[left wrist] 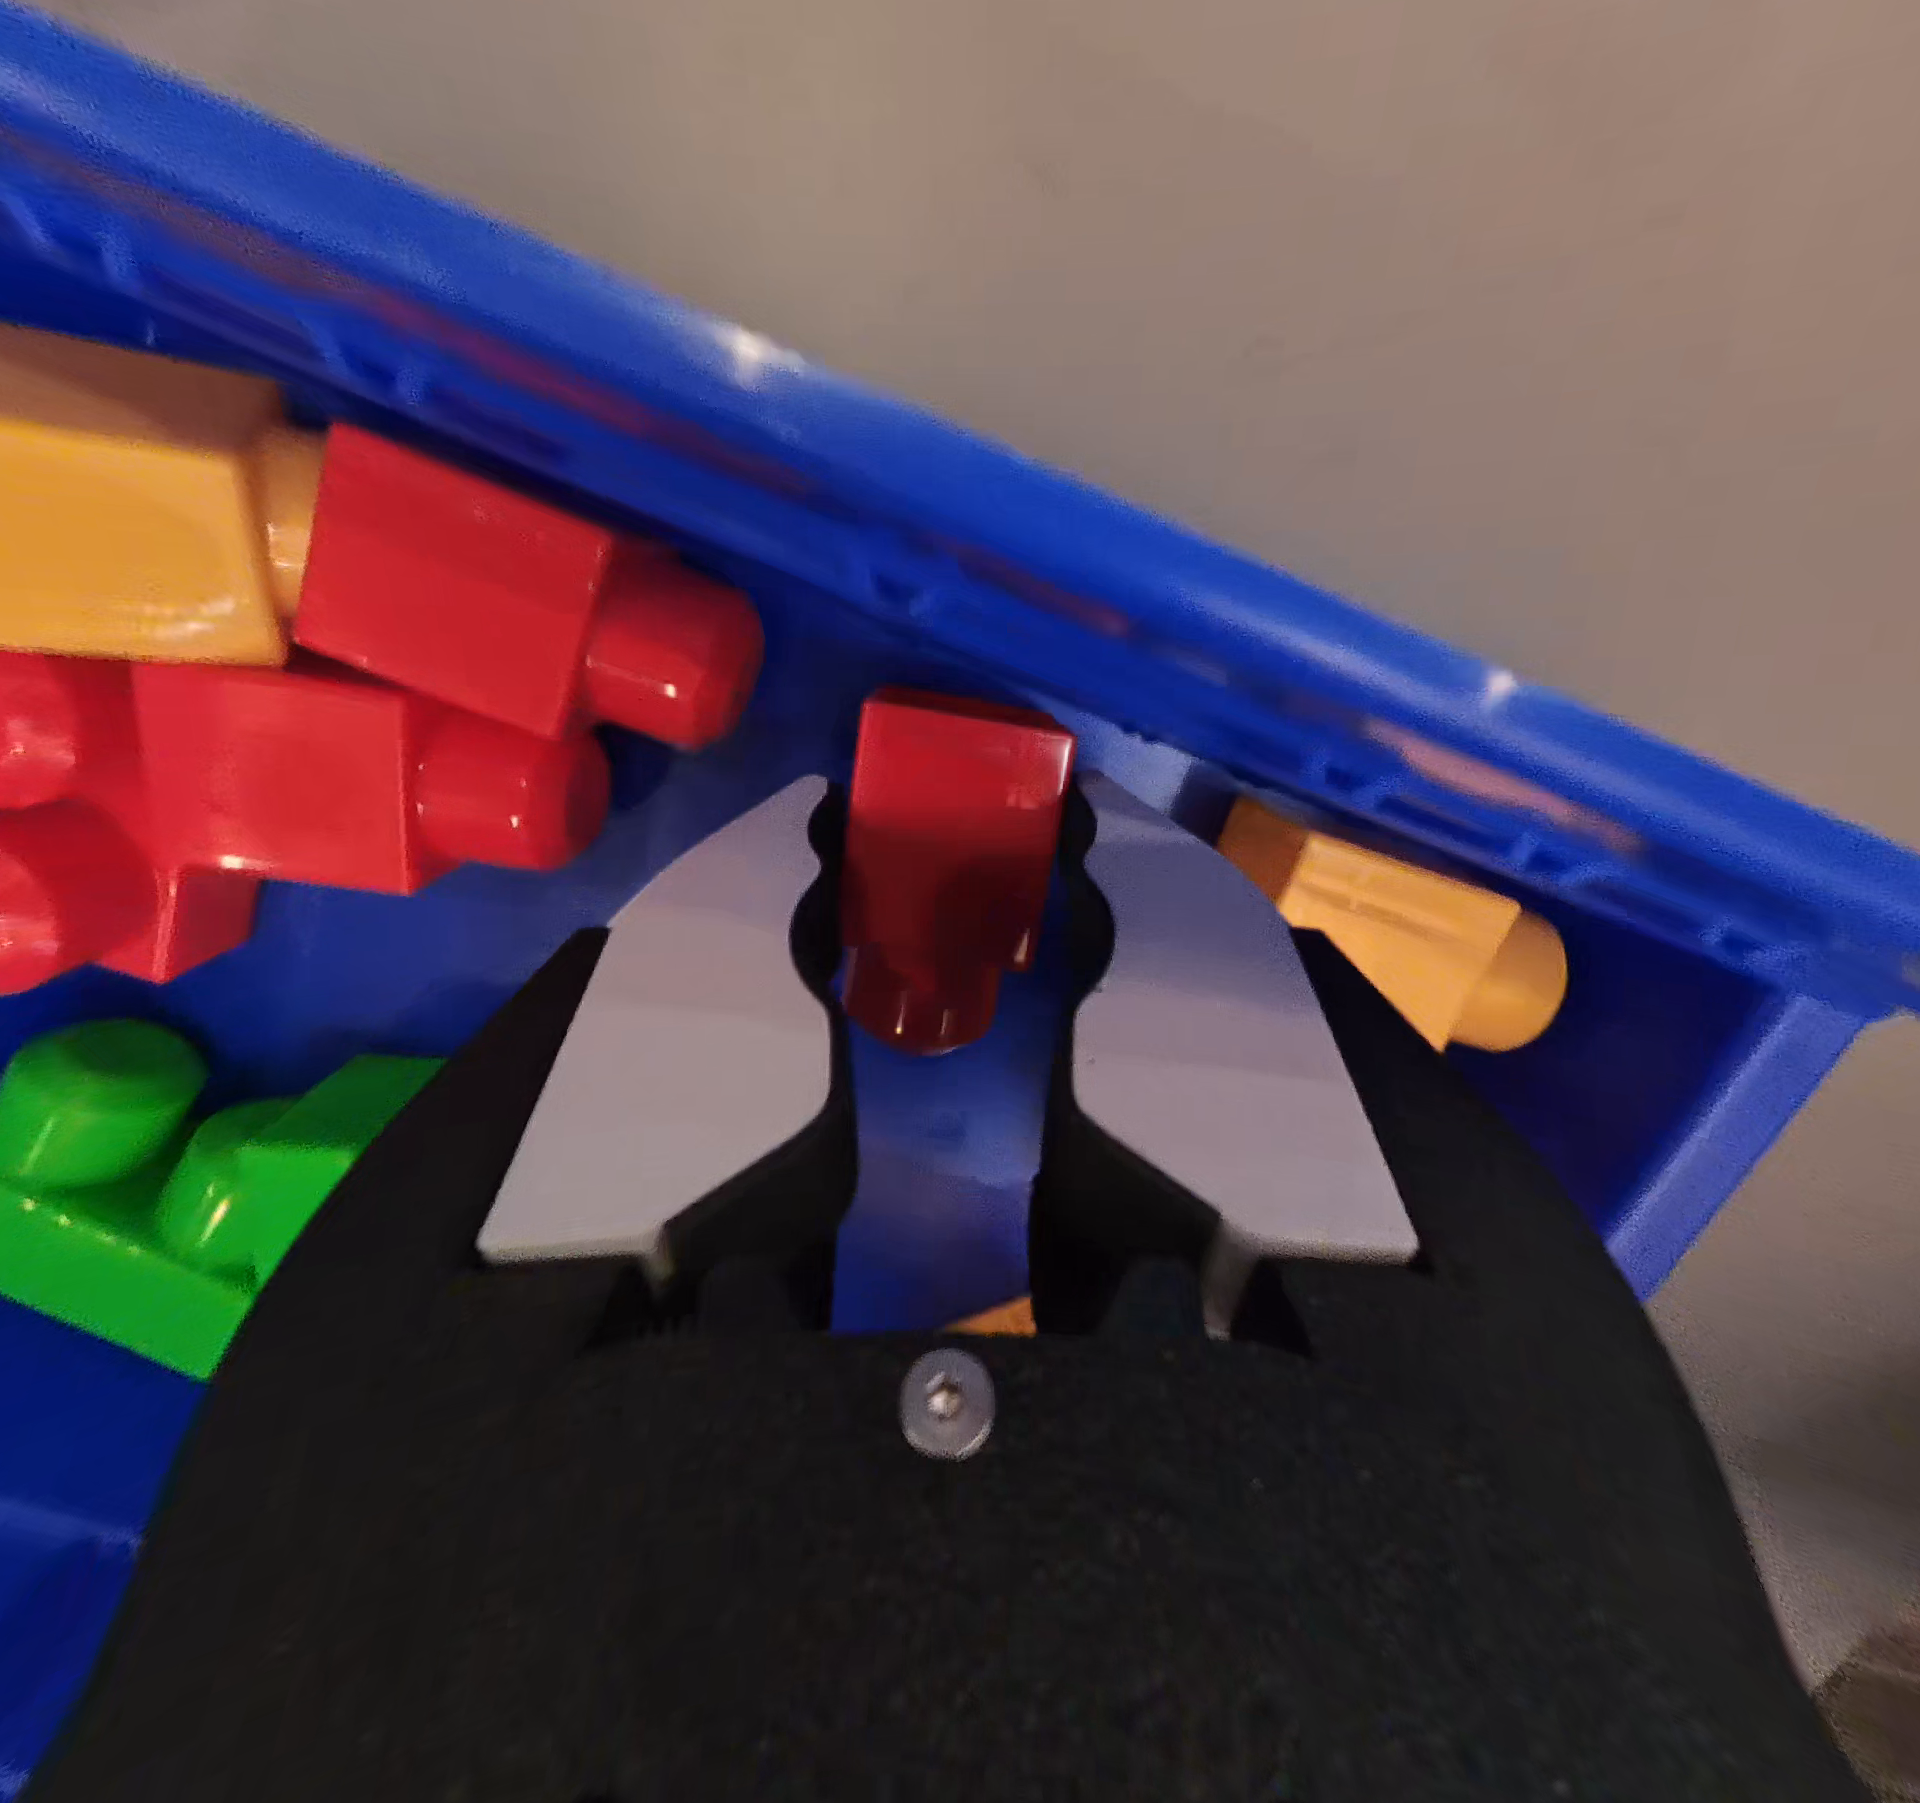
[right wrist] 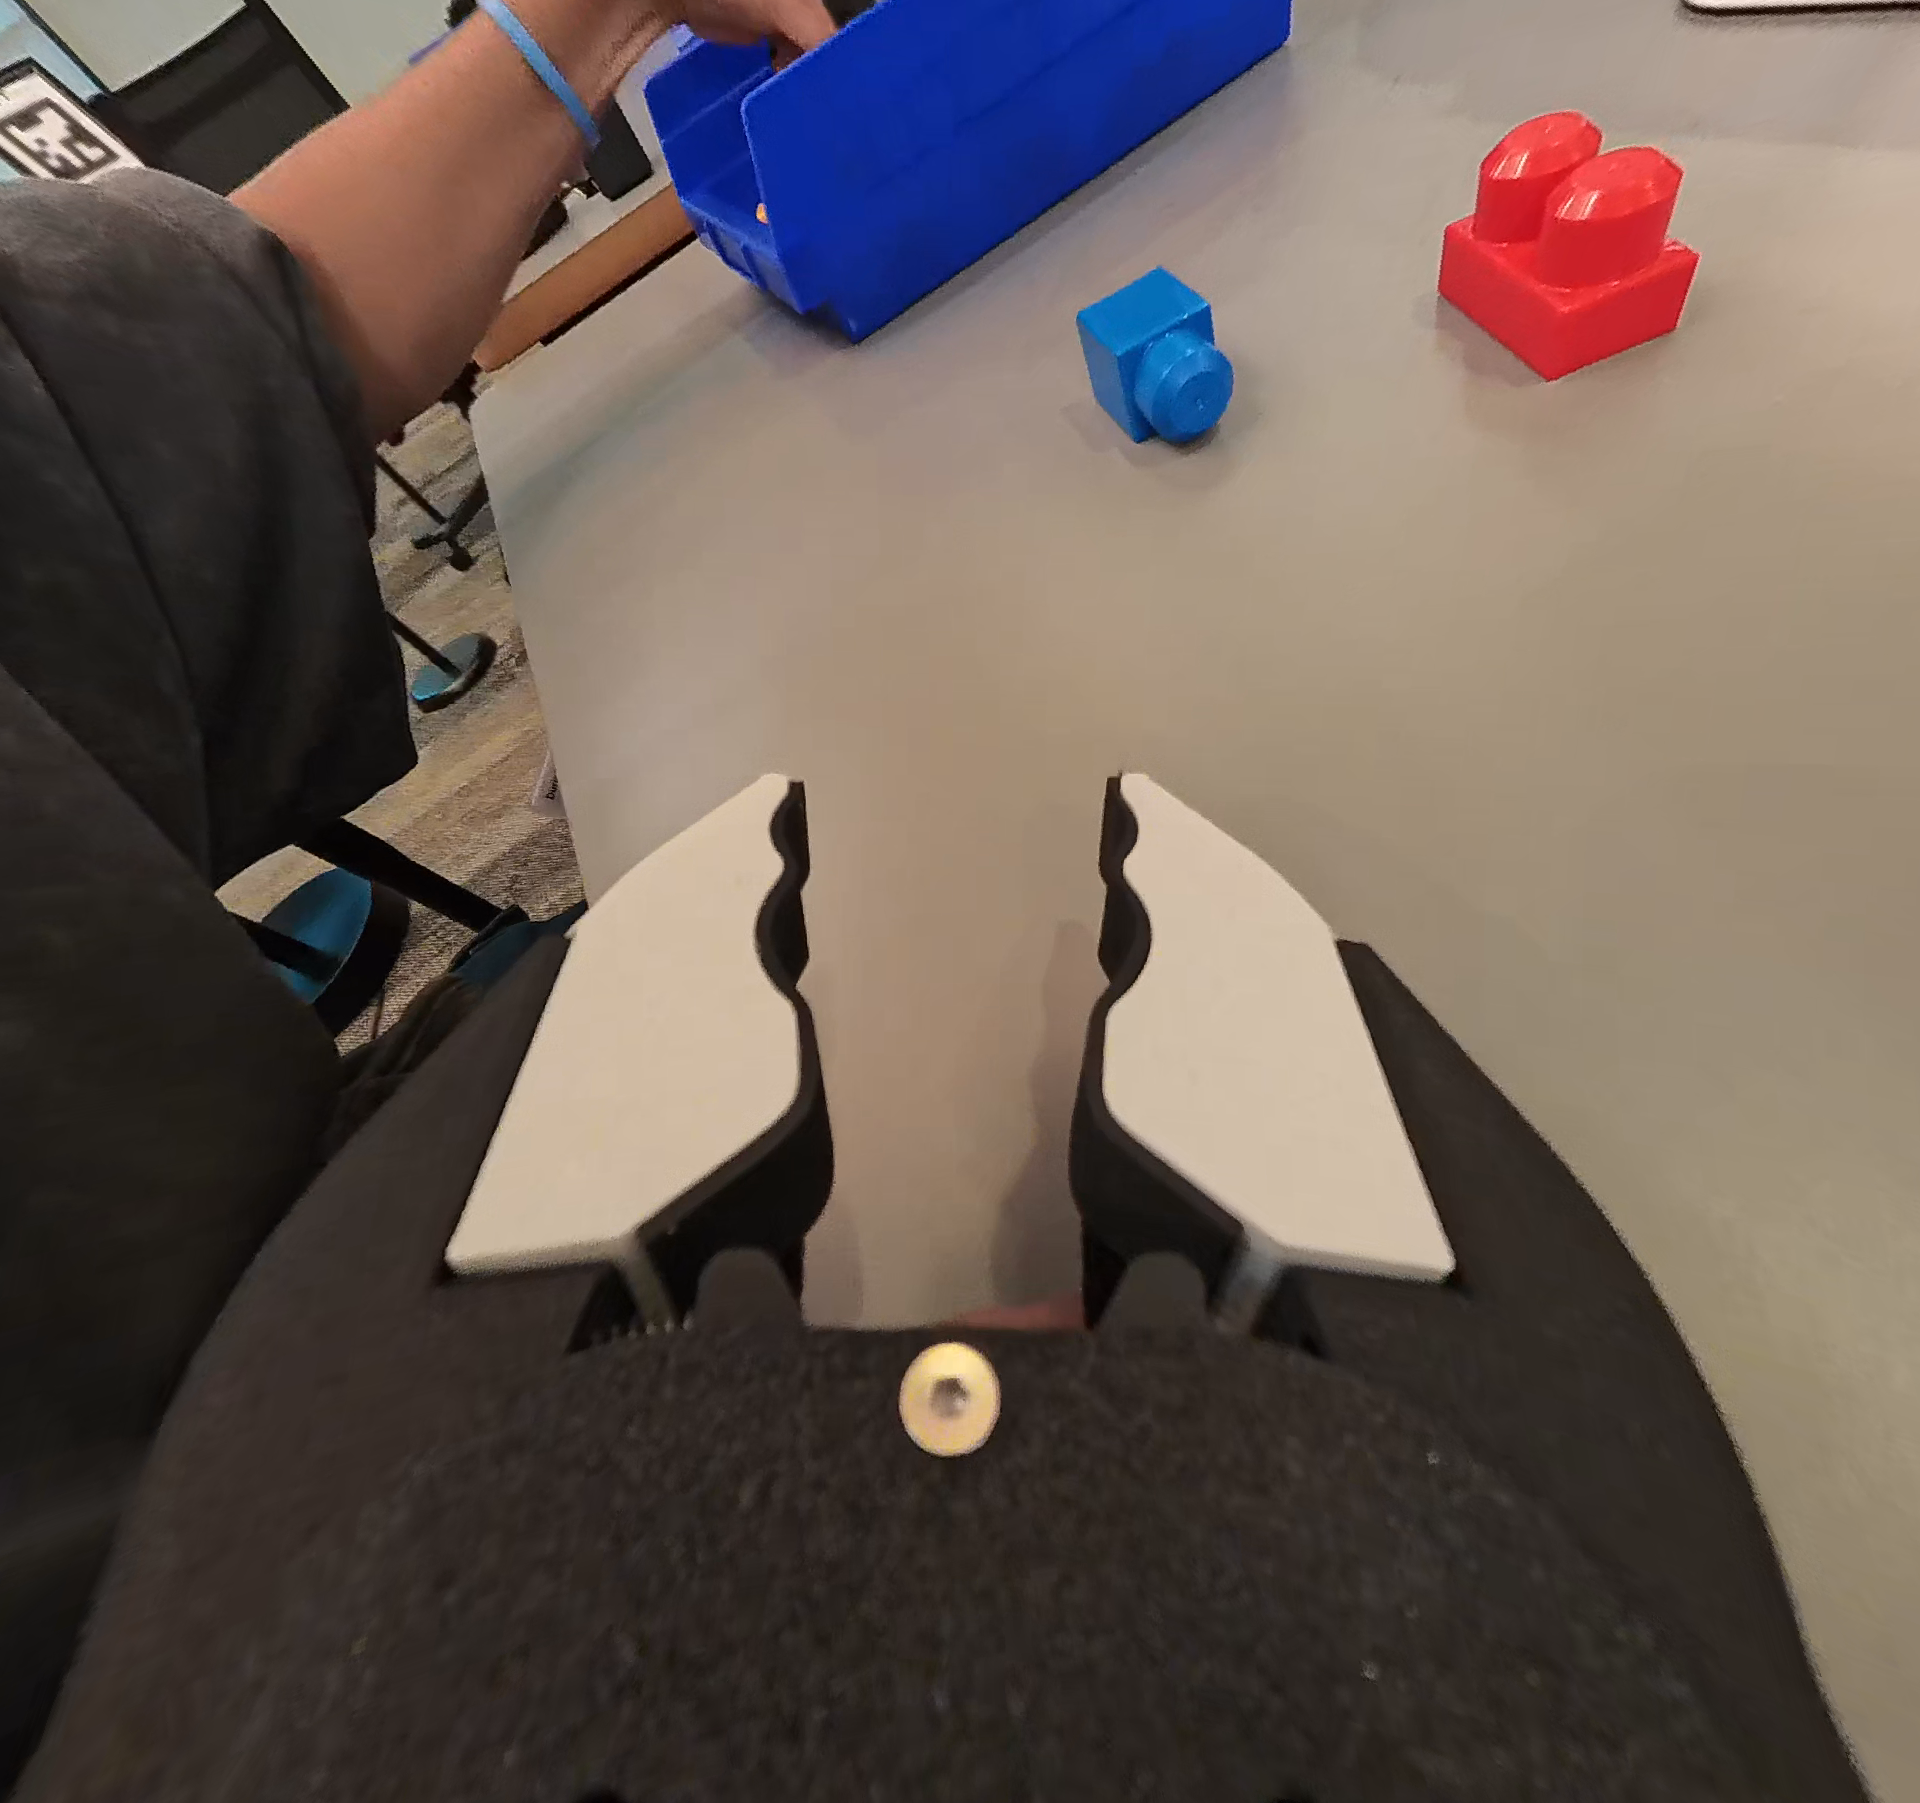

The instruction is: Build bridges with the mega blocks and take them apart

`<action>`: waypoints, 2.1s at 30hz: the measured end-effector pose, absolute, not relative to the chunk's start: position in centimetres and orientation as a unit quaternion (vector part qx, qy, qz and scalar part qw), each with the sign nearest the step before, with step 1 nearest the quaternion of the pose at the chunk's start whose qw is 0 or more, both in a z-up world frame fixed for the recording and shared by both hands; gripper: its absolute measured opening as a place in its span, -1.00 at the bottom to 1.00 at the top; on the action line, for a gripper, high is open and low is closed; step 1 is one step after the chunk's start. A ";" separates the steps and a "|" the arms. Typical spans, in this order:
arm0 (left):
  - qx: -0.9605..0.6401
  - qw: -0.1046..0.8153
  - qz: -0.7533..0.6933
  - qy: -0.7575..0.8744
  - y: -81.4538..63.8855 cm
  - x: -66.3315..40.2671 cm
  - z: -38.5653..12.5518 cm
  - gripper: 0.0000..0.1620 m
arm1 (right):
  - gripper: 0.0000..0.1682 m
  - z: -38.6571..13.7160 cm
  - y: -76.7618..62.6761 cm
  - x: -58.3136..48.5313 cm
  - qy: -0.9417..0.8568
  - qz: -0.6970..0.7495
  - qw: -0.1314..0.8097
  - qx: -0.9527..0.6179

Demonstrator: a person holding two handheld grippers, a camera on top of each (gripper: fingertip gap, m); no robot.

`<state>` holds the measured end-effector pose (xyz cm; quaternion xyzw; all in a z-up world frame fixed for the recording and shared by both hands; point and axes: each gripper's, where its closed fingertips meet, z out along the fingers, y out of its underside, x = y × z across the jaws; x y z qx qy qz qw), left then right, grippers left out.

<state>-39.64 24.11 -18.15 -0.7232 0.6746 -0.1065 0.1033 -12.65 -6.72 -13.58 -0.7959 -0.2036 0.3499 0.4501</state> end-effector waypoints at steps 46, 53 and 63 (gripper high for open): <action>-0.765 0.160 -0.071 0.620 8.0 -26.6 -18.7 -0.06 | -0.37 -12.9 -7.1 -12.3 -0.205 0.330 0.483 -0.785; -0.806 0.306 -0.136 0.488 4.4 -29.6 -13.7 -0.07 | -0.34 -12.8 -7.4 -12.4 -0.214 0.319 0.490 -0.783; -0.832 0.391 -0.184 0.347 1.8 -31.0 -16.2 -0.07 | -0.33 -13.6 -7.4 -12.9 -0.234 0.296 0.472 -0.797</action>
